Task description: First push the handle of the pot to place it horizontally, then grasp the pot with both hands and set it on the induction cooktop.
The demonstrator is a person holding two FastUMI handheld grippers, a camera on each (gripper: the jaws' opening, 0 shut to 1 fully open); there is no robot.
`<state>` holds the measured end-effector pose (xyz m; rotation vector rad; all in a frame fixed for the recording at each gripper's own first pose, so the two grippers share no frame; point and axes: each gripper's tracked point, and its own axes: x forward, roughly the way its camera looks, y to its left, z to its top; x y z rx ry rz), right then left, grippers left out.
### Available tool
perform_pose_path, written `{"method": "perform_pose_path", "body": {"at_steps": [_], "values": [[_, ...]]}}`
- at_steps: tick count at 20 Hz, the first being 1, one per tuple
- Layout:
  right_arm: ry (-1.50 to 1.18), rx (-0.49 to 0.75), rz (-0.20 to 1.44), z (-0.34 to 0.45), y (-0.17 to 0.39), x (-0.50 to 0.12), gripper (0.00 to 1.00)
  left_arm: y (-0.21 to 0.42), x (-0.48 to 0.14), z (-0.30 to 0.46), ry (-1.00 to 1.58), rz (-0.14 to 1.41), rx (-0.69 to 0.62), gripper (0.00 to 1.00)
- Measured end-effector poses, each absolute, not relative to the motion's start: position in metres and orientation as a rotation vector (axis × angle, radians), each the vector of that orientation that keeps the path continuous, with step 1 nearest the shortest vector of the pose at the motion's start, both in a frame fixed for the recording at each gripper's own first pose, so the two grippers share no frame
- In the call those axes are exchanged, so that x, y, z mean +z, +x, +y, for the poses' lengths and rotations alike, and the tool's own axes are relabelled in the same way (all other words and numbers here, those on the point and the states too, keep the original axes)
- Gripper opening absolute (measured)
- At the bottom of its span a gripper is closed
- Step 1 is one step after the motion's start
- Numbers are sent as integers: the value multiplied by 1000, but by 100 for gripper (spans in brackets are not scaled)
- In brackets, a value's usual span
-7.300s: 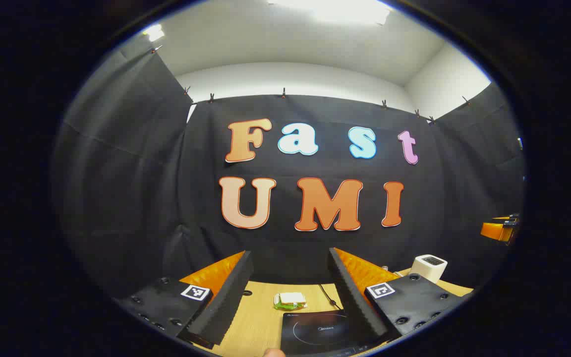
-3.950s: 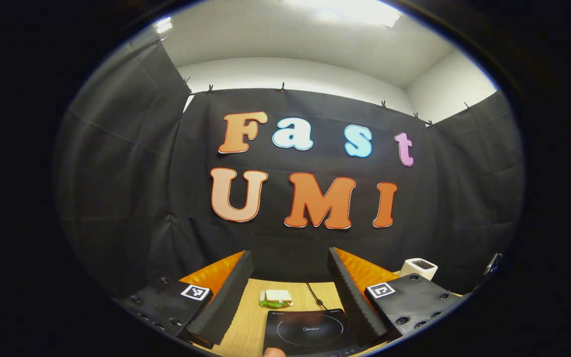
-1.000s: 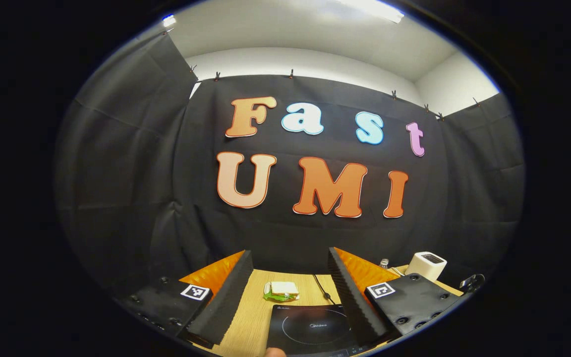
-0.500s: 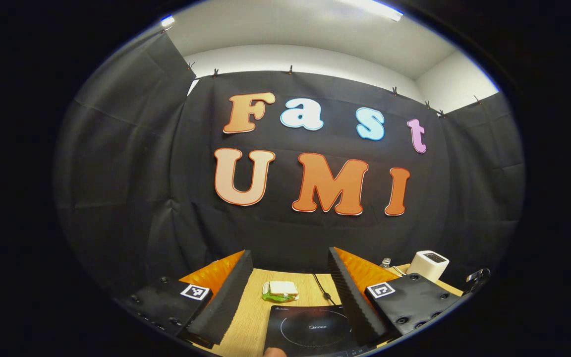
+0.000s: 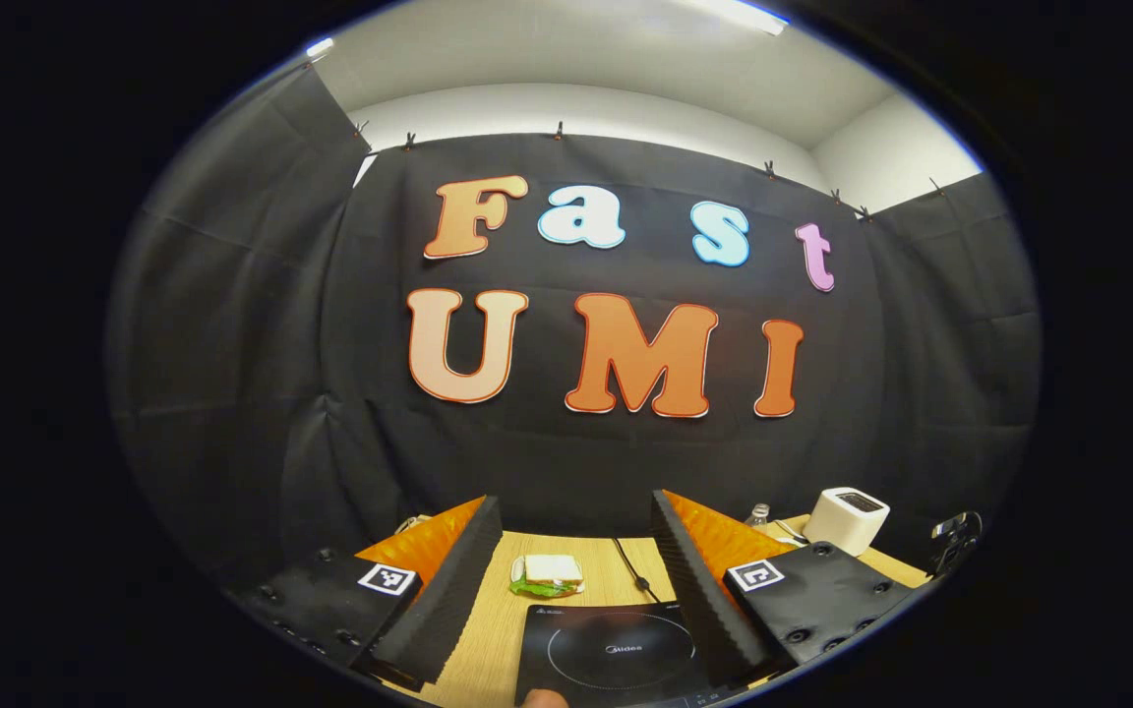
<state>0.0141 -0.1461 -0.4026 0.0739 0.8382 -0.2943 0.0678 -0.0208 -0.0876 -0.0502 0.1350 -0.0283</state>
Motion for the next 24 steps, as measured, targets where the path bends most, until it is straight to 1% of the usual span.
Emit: {"method": "perform_pose_path", "body": {"at_steps": [6, 13, 24], "values": [[83, -334, 829, -166, 31, -402, 0, 78, -95, -28, -49, 145, -35, 99], [118, -362, 823, -186, 51, -399, 0, 89, -118, -42, -61, 188, -49, 100], [204, -368, 832, -201, 91, -402, 0, 101, -160, -64, -75, 273, -85, 100]]}}
